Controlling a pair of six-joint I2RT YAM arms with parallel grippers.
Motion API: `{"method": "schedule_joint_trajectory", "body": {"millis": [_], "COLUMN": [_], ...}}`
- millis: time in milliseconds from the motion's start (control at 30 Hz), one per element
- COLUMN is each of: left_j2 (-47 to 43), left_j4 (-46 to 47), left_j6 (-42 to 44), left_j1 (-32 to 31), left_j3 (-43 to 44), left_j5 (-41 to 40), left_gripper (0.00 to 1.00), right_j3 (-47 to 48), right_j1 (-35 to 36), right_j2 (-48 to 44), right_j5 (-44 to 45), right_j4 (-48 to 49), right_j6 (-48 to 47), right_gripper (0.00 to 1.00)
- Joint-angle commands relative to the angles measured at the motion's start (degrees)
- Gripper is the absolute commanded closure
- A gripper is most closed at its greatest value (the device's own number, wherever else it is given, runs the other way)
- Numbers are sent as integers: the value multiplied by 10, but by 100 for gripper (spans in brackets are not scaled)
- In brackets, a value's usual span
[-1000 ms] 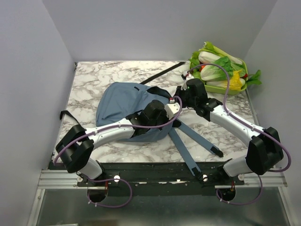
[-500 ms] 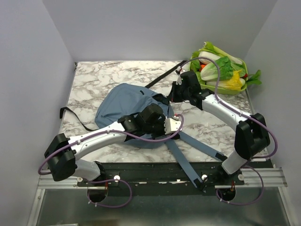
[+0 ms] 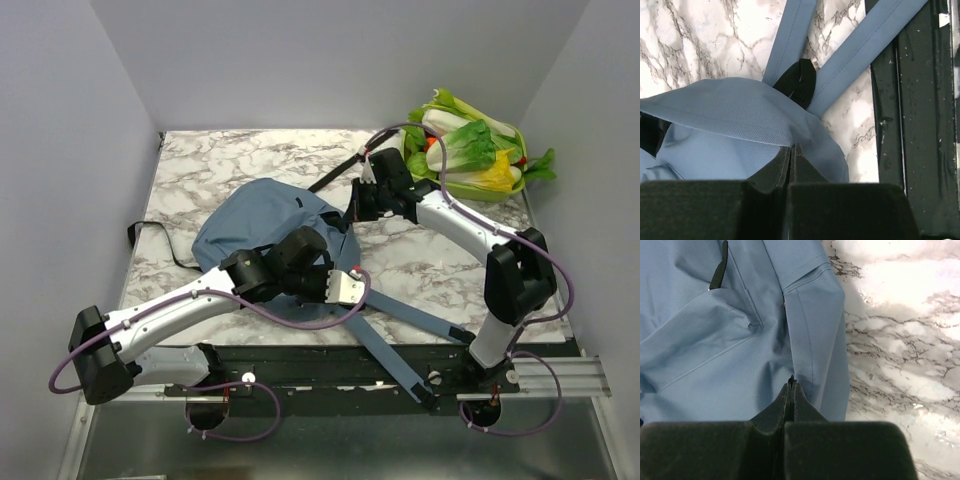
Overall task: Pack the student bag
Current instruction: Zip the student bag at the center of the board.
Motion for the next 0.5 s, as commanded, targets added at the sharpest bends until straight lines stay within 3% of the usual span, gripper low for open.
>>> {"method": "schedule_joint_trajectory", "body": {"millis": [0,67,100,200,267,467], "left_j2": [-67,-74,-78,-59,-32,75], "left_j4": [68,143,164,229,247,299], "left_j6": [-115,-173,-222,-290,-339,-361], "left_j1": [-31,-26,-26,-26,-25,-25], "left_j3": [-61,-79,-87,-75,-52,1], "left_j5": [24,-57,-83,-197,-227,-262], "left_gripper": [83,66,50,34,33,31], "right_j3": [-62,-113,-128,-165,-175,-194], "right_j1": [-23,-18,-17,-16,-16,-16], "right_j2": [-60,-97,-107,-131,-137,-141], "right_j5": [37,9,1,-31,-39,-43], "right_j4": [116,140,148,168,179,190], "right_j6": [6,16,27,42,44,41], "right_gripper": [99,99,99,99,99,99]}}
